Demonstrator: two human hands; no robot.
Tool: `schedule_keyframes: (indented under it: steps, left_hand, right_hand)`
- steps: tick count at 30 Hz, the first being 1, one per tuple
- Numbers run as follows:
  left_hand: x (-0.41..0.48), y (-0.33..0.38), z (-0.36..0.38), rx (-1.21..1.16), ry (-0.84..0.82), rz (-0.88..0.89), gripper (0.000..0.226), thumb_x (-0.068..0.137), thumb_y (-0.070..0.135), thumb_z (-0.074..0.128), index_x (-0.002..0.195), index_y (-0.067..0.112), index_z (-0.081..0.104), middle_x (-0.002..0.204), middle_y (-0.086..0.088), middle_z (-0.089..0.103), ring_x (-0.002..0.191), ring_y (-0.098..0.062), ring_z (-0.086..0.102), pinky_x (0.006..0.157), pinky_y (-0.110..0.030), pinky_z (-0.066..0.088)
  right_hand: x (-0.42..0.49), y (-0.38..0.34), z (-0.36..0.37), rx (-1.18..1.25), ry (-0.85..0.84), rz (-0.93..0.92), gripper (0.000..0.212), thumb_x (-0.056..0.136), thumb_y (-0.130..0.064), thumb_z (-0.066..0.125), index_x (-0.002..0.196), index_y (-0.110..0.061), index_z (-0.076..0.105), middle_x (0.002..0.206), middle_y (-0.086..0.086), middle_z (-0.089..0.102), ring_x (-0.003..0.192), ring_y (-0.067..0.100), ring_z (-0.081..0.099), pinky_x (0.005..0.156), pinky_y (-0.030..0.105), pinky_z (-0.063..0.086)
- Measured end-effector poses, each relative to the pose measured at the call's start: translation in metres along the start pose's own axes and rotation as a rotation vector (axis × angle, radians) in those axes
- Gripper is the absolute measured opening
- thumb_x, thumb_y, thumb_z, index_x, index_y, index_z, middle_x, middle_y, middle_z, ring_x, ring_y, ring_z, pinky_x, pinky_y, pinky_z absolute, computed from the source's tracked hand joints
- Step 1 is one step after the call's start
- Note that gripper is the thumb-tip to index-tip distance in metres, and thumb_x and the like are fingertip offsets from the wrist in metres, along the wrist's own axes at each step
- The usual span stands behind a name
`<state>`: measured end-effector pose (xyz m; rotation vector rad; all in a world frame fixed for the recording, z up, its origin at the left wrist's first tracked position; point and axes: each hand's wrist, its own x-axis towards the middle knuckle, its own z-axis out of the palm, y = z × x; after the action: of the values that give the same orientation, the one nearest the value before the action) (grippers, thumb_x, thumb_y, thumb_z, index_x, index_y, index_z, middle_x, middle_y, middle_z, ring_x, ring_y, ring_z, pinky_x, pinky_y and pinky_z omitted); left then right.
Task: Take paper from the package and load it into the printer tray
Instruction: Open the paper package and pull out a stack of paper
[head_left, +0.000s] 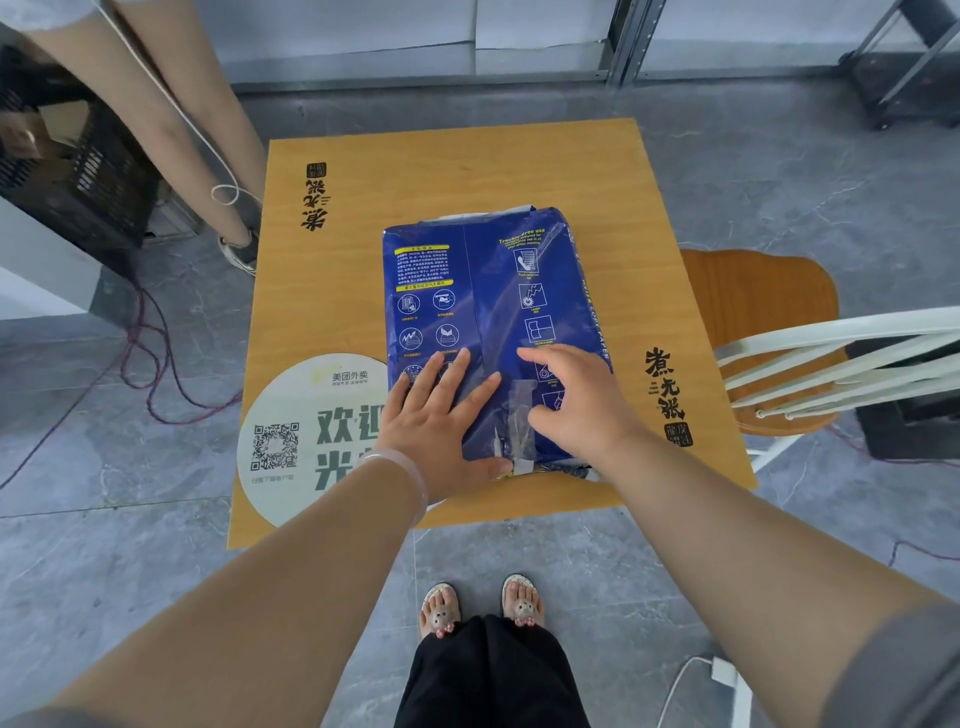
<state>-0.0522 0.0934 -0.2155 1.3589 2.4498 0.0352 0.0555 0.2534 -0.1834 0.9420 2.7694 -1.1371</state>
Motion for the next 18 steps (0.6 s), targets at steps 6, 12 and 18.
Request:
schedule_keyframes:
  steps: [6, 12, 18]
  left_hand:
    - [0.000, 0.000, 0.000, -0.006, 0.000, 0.002, 0.094, 0.060, 0.090, 0.018, 0.139, 0.052, -0.015, 0.157, 0.010, -0.018, 0.143, -0.017, -0.019, 0.115, -0.044, -0.010]
    - [0.002, -0.001, -0.005, 0.000, -0.056, 0.018, 0.093, 0.065, 0.087, 0.024, 0.140, 0.050, -0.016, 0.157, 0.009, -0.021, 0.143, -0.018, -0.019, 0.115, -0.045, -0.009]
    - [0.002, -0.002, -0.008, 0.019, -0.112, 0.022, 0.090, 0.071, 0.083, 0.029, 0.141, 0.048, -0.017, 0.156, 0.008, -0.023, 0.143, -0.019, -0.022, 0.117, -0.045, -0.008]
  right_hand:
    - [0.006, 0.000, 0.004, -0.068, 0.150, -0.086, 0.011, 0.084, -0.027, 0.067, 0.093, -0.023, 0.072, 0.102, -0.005, 0.069, 0.102, 0.015, 0.057, 0.089, 0.033, 0.049]
    - [-0.025, 0.003, 0.001, 0.020, 0.061, -0.160, 0.017, 0.093, -0.032, 0.054, 0.100, -0.021, 0.065, 0.106, -0.005, 0.069, 0.100, 0.009, 0.060, 0.081, 0.024, 0.050]
    - [-0.073, 0.000, -0.014, -0.038, 0.012, -0.327, 0.019, 0.094, -0.032, 0.049, 0.094, -0.022, 0.066, 0.092, -0.008, 0.071, 0.088, 0.008, 0.063, 0.075, 0.031, 0.051]
